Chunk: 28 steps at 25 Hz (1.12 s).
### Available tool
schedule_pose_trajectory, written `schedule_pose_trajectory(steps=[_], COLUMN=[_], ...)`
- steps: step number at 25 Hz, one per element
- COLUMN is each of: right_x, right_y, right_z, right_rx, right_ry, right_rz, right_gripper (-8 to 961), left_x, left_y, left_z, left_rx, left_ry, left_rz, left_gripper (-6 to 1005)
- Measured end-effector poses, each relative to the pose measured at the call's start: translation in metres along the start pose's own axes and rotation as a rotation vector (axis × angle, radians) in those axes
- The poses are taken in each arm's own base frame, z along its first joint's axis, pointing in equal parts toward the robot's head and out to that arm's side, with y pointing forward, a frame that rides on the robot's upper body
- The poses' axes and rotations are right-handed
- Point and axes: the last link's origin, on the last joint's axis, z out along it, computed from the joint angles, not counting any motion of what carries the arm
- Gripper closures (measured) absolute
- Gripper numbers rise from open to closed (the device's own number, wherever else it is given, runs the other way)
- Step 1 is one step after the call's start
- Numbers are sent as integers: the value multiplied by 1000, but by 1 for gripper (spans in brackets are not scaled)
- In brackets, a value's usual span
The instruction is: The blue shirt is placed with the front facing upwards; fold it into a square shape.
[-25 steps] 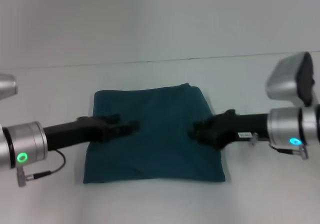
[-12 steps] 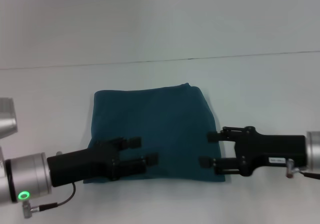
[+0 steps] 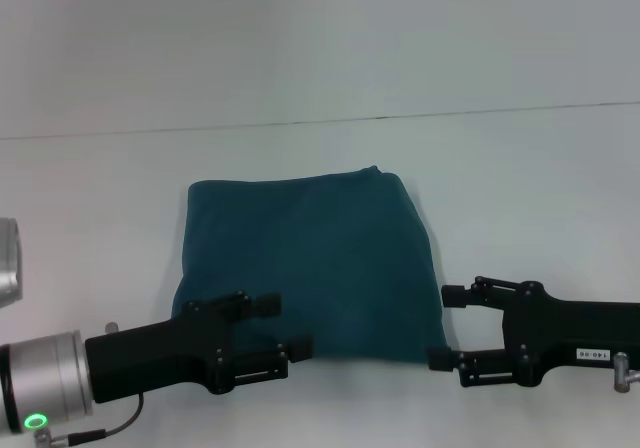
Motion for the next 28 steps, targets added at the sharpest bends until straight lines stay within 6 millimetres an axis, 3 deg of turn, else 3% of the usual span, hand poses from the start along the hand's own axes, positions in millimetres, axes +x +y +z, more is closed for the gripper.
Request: schedule_pose_trajectory(steps=[28], right_x=[0], right_y=[-5], right_z=[-3], right_rx=[37], right_ry=[-5], right_rz=[0], right_gripper=[10], left_x=[1], left_y=[-1], left_z=[-2], left_rx=[9], left_ry=[5], left_rz=[5], left_gripper=[183])
